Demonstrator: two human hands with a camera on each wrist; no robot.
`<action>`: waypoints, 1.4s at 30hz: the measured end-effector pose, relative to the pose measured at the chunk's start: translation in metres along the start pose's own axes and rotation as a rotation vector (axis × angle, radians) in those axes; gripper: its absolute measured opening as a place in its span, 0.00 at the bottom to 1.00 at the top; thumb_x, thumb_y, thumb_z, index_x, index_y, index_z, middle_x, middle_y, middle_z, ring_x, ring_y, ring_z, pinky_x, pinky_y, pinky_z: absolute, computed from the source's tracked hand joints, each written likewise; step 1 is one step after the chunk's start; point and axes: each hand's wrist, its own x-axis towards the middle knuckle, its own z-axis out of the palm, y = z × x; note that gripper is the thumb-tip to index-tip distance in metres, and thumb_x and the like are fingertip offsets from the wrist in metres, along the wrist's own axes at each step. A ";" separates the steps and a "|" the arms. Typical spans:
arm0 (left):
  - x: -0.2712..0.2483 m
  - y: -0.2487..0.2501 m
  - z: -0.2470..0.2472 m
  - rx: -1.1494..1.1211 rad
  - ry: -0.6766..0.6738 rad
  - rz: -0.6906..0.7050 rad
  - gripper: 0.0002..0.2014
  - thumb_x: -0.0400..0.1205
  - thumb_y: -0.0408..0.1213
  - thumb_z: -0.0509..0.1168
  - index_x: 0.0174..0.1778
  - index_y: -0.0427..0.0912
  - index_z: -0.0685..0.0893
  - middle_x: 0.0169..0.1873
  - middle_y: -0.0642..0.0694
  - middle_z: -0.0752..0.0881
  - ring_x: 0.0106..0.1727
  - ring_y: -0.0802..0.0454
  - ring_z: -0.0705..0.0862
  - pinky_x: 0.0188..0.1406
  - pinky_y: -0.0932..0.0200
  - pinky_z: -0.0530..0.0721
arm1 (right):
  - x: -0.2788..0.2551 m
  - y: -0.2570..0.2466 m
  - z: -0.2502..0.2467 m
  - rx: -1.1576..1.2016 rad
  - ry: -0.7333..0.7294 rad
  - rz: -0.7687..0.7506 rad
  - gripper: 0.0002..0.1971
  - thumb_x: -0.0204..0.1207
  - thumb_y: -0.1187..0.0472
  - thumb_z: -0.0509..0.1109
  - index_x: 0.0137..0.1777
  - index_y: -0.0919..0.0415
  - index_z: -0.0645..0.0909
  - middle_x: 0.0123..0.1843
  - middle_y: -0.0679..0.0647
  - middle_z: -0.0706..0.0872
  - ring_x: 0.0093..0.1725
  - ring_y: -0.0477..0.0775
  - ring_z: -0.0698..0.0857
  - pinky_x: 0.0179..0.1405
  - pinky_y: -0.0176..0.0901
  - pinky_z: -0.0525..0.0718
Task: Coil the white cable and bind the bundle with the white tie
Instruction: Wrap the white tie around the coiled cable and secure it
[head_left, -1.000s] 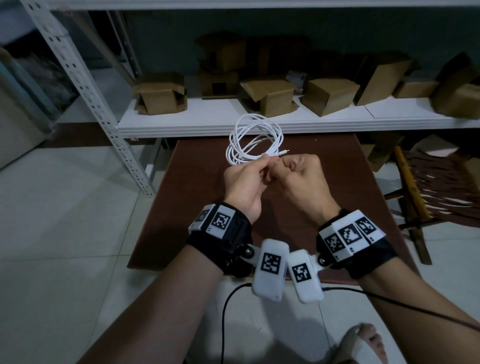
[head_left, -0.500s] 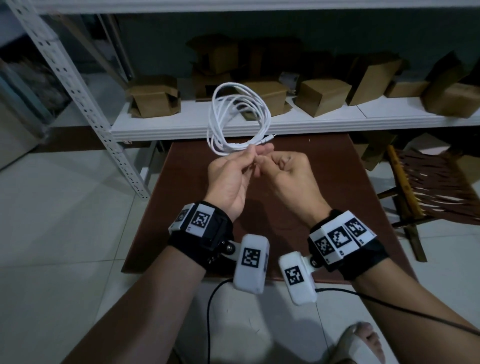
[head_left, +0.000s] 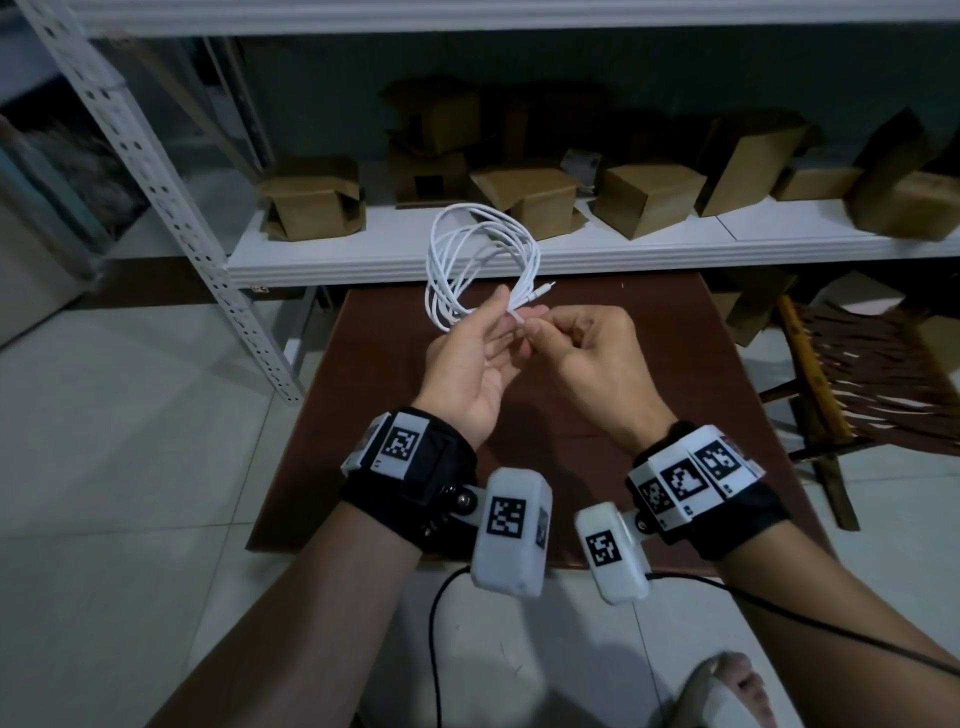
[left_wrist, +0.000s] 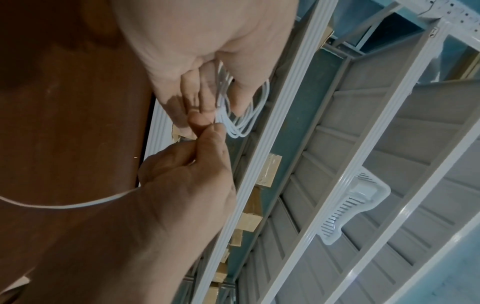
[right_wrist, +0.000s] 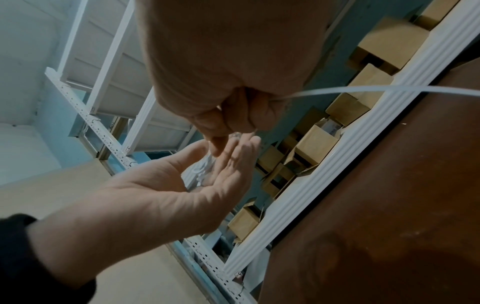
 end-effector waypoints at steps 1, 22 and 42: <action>0.000 0.000 0.000 0.022 0.021 -0.018 0.25 0.88 0.48 0.70 0.69 0.28 0.87 0.56 0.38 0.94 0.42 0.55 0.91 0.41 0.64 0.88 | -0.001 0.000 0.000 -0.006 0.006 -0.009 0.11 0.86 0.61 0.73 0.43 0.54 0.93 0.38 0.49 0.95 0.38 0.44 0.90 0.43 0.44 0.85; -0.004 0.044 -0.027 -0.343 -0.031 -0.235 0.29 0.80 0.45 0.80 0.70 0.29 0.84 0.62 0.36 0.91 0.59 0.41 0.93 0.63 0.48 0.91 | 0.013 0.021 -0.036 -0.137 0.049 -0.087 0.16 0.81 0.68 0.70 0.31 0.56 0.86 0.46 0.43 0.96 0.58 0.55 0.89 0.66 0.60 0.82; -0.013 0.037 -0.021 -0.425 0.007 -0.211 0.23 0.82 0.54 0.68 0.33 0.38 0.78 0.23 0.52 0.60 0.21 0.53 0.59 0.26 0.59 0.70 | 0.016 0.026 -0.031 -0.306 0.161 -0.016 0.16 0.82 0.60 0.73 0.32 0.45 0.86 0.49 0.40 0.94 0.57 0.53 0.90 0.62 0.61 0.86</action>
